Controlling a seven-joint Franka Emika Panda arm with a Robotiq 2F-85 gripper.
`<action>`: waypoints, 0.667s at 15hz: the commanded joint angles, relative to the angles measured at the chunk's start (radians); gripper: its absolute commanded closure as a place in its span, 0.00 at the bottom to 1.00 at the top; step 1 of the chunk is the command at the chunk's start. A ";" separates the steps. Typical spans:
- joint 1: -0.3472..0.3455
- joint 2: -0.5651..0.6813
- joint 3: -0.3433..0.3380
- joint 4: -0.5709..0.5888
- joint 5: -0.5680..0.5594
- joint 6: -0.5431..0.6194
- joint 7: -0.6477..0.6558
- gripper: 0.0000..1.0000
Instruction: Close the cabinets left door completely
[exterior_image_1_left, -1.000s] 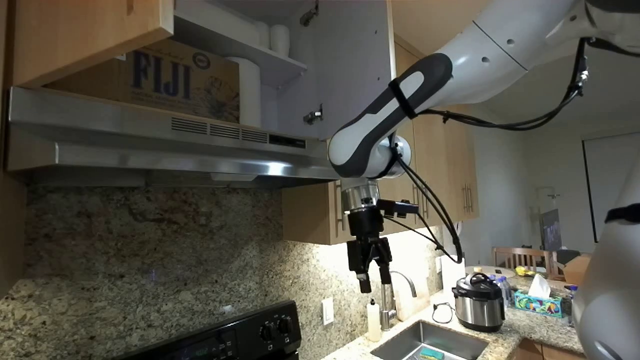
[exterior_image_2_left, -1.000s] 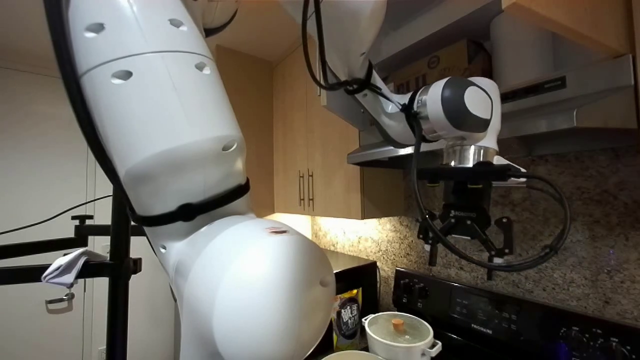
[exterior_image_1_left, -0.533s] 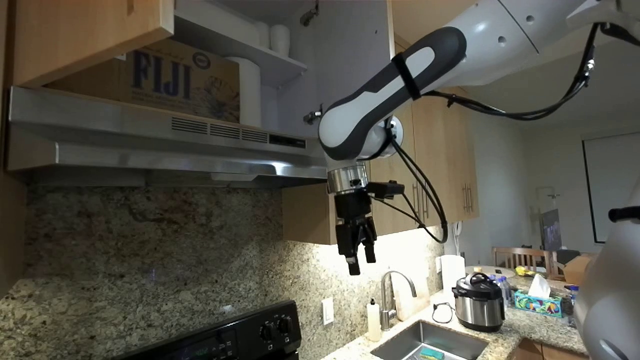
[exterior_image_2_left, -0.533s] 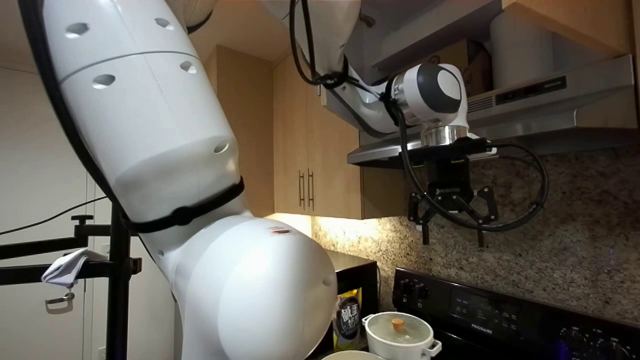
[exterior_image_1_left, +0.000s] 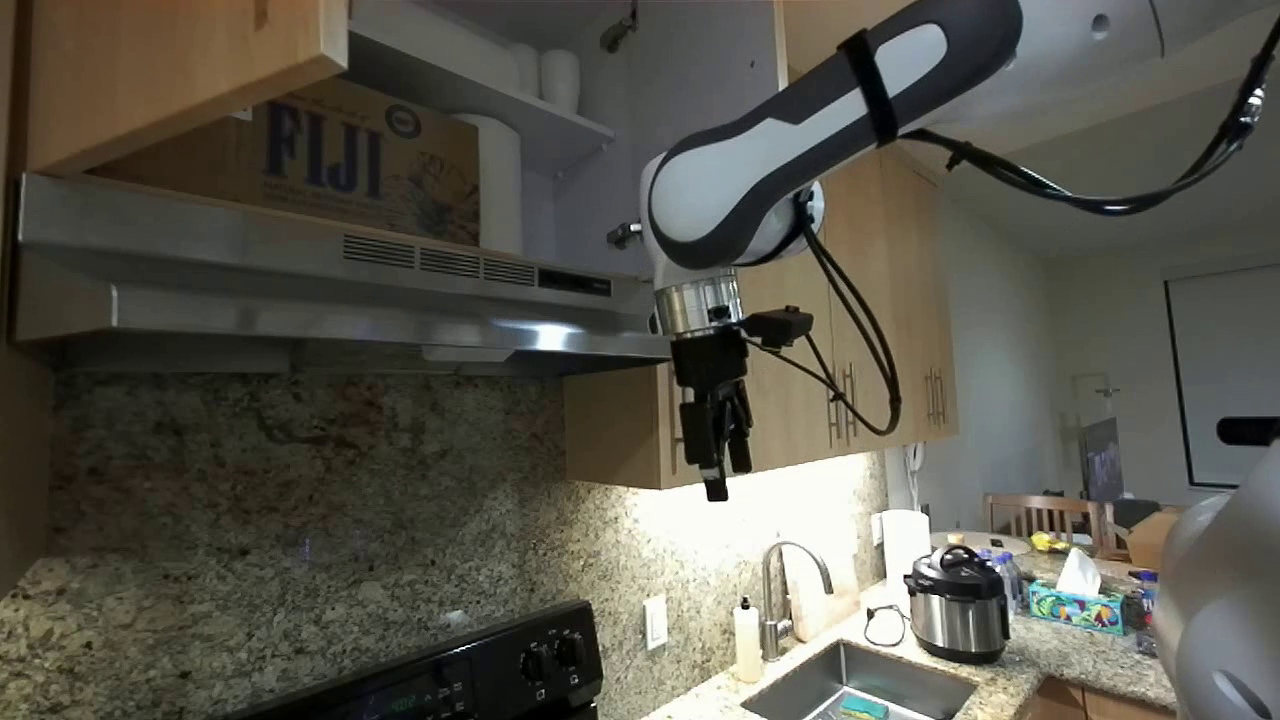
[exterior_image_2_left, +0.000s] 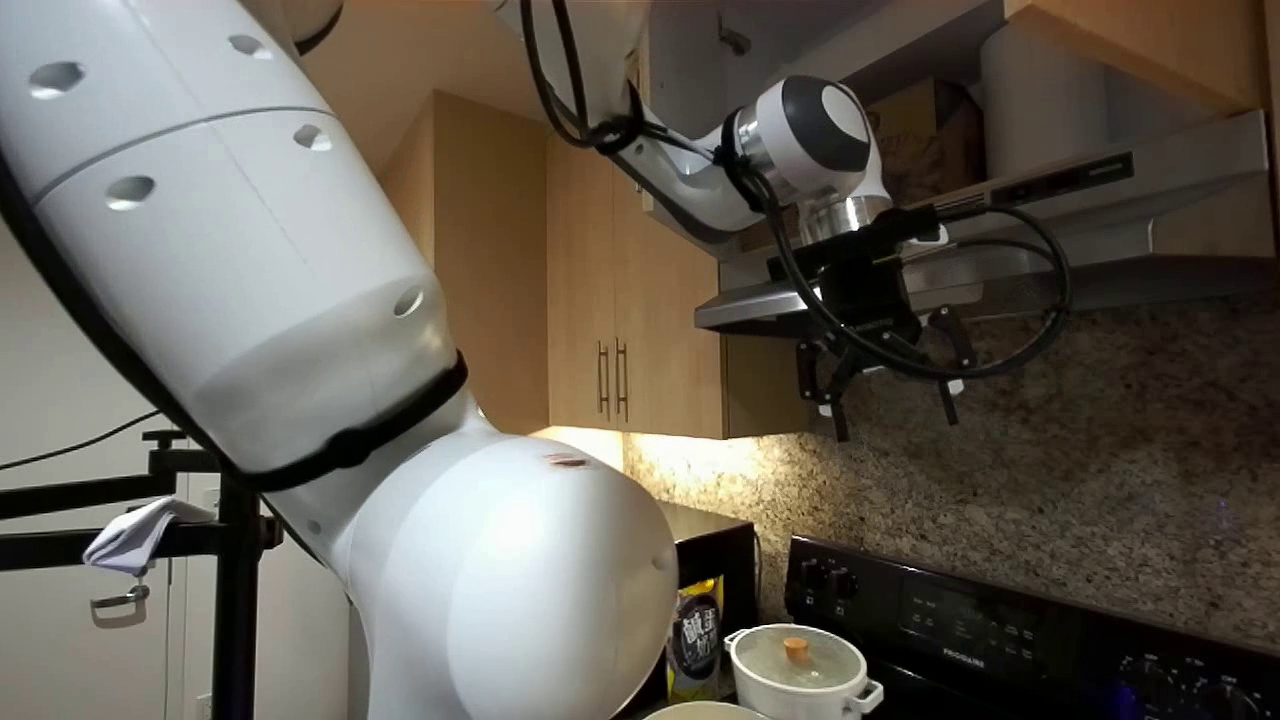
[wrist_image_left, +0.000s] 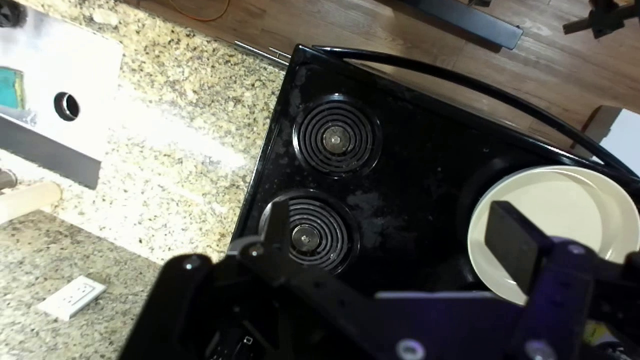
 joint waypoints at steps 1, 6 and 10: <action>0.007 -0.081 0.004 0.003 -0.019 -0.016 0.027 0.00; -0.010 -0.170 0.029 0.003 -0.060 0.001 0.090 0.00; -0.010 -0.249 0.051 -0.004 -0.107 -0.018 0.131 0.00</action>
